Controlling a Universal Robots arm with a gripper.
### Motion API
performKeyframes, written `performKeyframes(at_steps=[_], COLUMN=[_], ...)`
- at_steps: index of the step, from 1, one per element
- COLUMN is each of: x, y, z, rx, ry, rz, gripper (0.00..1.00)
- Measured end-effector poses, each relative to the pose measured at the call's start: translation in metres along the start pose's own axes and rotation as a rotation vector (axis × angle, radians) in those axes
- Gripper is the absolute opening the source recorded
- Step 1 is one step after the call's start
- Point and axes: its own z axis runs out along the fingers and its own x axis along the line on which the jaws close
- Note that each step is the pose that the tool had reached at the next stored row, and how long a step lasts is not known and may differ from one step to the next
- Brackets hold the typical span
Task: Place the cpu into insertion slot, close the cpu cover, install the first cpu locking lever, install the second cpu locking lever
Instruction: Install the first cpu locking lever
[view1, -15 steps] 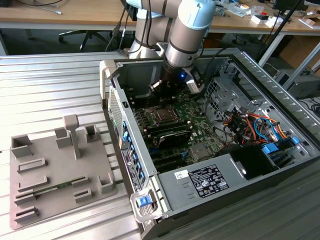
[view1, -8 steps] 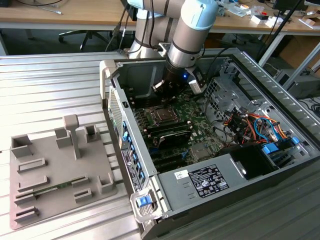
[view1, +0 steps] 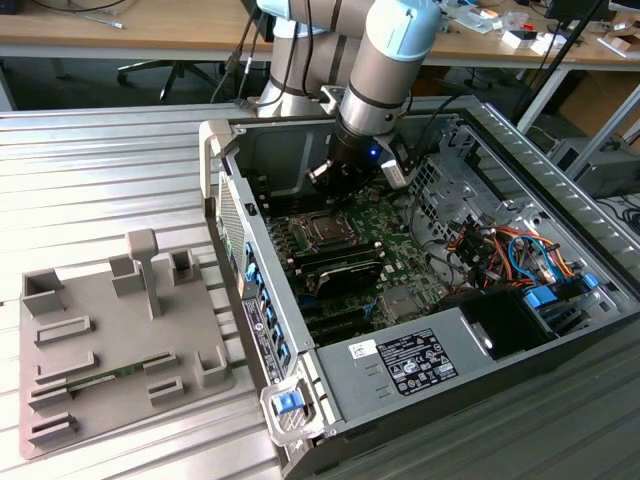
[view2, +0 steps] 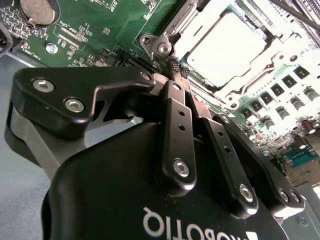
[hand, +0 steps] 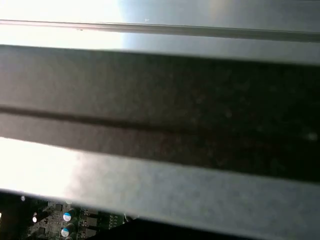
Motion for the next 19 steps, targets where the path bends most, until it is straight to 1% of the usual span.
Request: performKeyframes(at_steps=[4, 8, 11, 12, 13, 14, 16, 19], x=[-0.0007, -0.0031, -0.0040, -0.0041, -0.0037, -0.0037, -0.0036, -0.0024], y=[-0.0012, -0.0015, -0.0014, -0.0011, -0.0012, -0.0010, -0.0008, -0.0007], z=[0.0001, 0.0007, -0.0002, -0.0018, -0.0075, -0.0111, -0.0163, -0.0164], rx=[0.0009, 0.0025, 0.0017, 0.0008, 0.0024, 0.0020, 0.0023, 0.0052], ry=[0.0007, 0.0007, -0.0002, -0.0010, 0.0006, 0.0003, 0.0004, 0.0005], rz=[0.000, 0.000, 0.000, 0.000, 0.000, 0.000, 0.000, 0.000], gripper=[0.11, 0.11, 0.11, 0.11, 0.11, 0.11, 0.11, 0.11])
